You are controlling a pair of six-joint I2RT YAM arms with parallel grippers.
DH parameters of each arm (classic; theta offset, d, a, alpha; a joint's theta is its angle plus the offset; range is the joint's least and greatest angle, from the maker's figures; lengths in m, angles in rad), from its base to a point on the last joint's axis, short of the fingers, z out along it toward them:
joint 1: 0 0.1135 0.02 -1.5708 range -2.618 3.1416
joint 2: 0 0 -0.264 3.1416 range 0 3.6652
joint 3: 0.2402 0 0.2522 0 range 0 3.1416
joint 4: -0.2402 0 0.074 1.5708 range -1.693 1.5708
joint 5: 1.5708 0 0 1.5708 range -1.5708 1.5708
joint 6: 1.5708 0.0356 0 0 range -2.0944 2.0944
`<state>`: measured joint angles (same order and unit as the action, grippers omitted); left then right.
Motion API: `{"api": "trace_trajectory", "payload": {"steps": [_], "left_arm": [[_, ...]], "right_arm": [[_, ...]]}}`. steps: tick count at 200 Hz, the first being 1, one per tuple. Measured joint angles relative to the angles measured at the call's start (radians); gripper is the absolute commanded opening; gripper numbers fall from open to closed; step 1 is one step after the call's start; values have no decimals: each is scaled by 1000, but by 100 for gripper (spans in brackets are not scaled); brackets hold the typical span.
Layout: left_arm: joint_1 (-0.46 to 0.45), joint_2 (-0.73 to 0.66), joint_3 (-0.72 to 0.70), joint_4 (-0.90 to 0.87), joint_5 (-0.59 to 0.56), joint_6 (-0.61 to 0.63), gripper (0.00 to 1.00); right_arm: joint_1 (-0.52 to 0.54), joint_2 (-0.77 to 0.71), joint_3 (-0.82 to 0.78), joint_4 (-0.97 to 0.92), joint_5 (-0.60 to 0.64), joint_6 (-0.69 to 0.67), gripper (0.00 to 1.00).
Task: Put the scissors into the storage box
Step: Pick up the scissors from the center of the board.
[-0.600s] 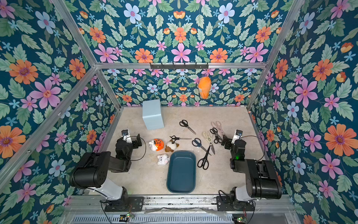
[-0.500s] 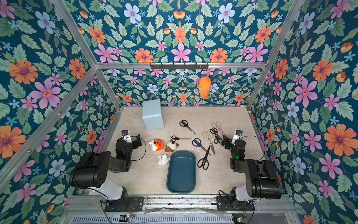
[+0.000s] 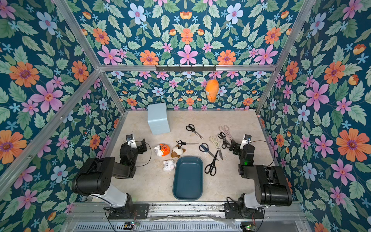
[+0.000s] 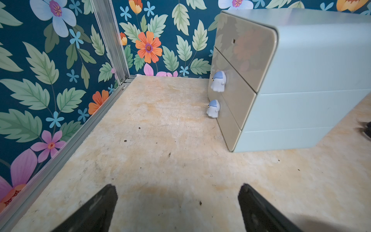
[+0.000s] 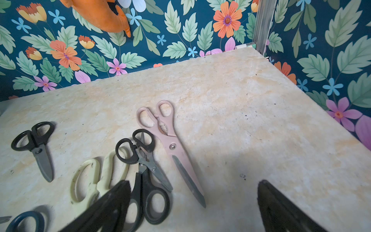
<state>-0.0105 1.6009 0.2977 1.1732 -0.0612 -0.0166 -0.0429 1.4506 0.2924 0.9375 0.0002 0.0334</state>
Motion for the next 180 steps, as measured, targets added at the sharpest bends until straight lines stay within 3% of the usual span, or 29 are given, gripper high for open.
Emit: {"api": "trace_trajectory", "payload": {"steps": [23,50,94,125,152,180], "left_arm": [[0,0,0,0,0,0,99],[0,0,0,0,0,0,99],[0,-8,8,-22,0,0,99],[-3,-98,168,-243,-26,0,99],[-3,-172,312,-441,-47,-19,99],[-10,-185,507,-684,-34,-116,99]], "right_arm": [[0,-53,-11,-9,35,18,93],[0,-203,31,-155,87,34,87],[9,-387,284,-640,186,171,58],[73,-392,439,-1019,220,291,53],[212,-322,531,-1308,236,410,49],[354,-228,565,-1514,221,578,39]]}}
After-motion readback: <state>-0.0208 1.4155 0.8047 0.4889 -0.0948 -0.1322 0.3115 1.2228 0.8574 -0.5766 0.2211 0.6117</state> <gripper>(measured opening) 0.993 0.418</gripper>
